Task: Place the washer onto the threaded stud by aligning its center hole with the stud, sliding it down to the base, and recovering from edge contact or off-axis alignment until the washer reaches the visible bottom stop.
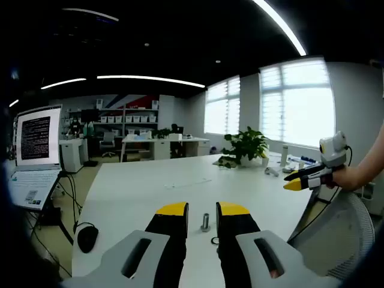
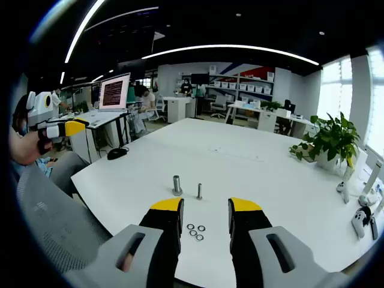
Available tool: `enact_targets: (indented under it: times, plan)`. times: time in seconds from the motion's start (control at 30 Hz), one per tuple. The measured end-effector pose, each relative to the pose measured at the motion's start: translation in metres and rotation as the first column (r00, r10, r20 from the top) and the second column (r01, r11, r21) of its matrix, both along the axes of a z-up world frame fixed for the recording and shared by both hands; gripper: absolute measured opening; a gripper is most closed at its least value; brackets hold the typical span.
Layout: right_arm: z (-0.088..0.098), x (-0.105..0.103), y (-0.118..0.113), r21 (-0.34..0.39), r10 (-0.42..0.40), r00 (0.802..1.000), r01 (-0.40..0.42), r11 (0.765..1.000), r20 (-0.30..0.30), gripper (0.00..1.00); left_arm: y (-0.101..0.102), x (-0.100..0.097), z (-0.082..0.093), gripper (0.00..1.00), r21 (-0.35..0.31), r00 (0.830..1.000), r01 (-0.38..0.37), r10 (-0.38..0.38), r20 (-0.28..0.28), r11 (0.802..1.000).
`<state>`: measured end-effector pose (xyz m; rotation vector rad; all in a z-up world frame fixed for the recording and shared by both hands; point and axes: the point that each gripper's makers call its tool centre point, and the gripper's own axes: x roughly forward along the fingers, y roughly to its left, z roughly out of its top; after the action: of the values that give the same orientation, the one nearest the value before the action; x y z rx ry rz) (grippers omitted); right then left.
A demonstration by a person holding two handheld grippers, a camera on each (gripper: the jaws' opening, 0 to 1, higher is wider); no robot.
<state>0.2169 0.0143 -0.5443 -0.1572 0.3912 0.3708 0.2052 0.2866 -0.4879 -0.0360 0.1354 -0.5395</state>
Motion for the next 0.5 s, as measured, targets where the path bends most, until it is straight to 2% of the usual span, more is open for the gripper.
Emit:
enact_targets:
  times: [0.1, 0.2, 0.5]
  plan:
    - [-0.0022, -0.0008, 0.0013, 0.003, 0.009, 1.0, -0.009, 1.0, -0.012, 0.32, 0.0043, 0.0007, 0.0017, 0.16, 0.001, 1.0, -0.022, 0.022, 0.009, 1.0]
    - [0.001, -0.0016, 0.0013, 0.014, 0.01, 1.0, -0.01, 1.0, 0.004, 0.32, 0.007, 0.0008, 0.0024, 0.16, 0.002, 0.999, -0.036, 0.036, 0.014, 0.999]
    - [0.0064, -0.0019, -0.0032, 0.021, -0.01, 1.0, 0.01, 1.0, 0.03, 0.32, 0.0018, -0.001, -0.0013, 0.15, 0.021, 1.0, -0.015, 0.015, 0.003, 1.0]
